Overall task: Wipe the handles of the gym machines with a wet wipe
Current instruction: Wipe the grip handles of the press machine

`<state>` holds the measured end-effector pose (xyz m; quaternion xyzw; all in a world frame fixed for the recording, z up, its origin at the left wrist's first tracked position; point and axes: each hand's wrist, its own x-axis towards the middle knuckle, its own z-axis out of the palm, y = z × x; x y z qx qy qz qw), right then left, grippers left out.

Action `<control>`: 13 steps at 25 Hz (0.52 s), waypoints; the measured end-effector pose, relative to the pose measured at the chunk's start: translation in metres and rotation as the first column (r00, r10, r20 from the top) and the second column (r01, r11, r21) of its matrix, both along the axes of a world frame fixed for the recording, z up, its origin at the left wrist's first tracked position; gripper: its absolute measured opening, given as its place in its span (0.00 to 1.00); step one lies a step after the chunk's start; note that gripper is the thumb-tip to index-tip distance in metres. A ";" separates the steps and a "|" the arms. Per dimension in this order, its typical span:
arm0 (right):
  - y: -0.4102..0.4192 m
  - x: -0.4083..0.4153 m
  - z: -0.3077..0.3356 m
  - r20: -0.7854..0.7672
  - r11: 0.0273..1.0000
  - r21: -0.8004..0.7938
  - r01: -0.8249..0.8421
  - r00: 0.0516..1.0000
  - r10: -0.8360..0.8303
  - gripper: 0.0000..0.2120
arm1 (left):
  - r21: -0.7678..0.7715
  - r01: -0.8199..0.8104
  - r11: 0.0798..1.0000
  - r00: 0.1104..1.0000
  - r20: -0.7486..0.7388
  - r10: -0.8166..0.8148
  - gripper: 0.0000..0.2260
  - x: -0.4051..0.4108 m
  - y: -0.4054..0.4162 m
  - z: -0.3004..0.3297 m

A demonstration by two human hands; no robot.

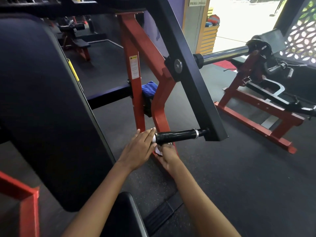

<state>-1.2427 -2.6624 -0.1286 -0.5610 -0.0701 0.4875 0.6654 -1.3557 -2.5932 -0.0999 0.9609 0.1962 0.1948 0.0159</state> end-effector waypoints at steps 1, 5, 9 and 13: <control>-0.007 0.003 0.001 0.190 0.995 -0.102 -0.022 0.981 0.041 0.07 | 0.002 -0.018 1.000 1.000 0.000 0.018 0.24 -0.004 -0.001 0.001; -0.029 0.010 0.019 0.526 0.959 -0.284 -0.013 0.834 0.167 0.12 | -0.112 -0.102 0.989 0.994 0.014 0.104 0.26 -0.025 -0.011 0.004; -0.032 -0.001 0.039 0.661 0.951 -0.261 -0.164 0.688 0.300 0.10 | -0.181 -0.219 0.959 0.963 0.117 0.242 0.23 -0.053 -0.026 0.008; -0.034 -0.030 0.038 0.824 0.928 -0.197 -0.316 0.460 0.331 0.12 | -0.203 -0.394 0.896 0.896 0.131 0.424 0.23 -0.099 -0.052 0.009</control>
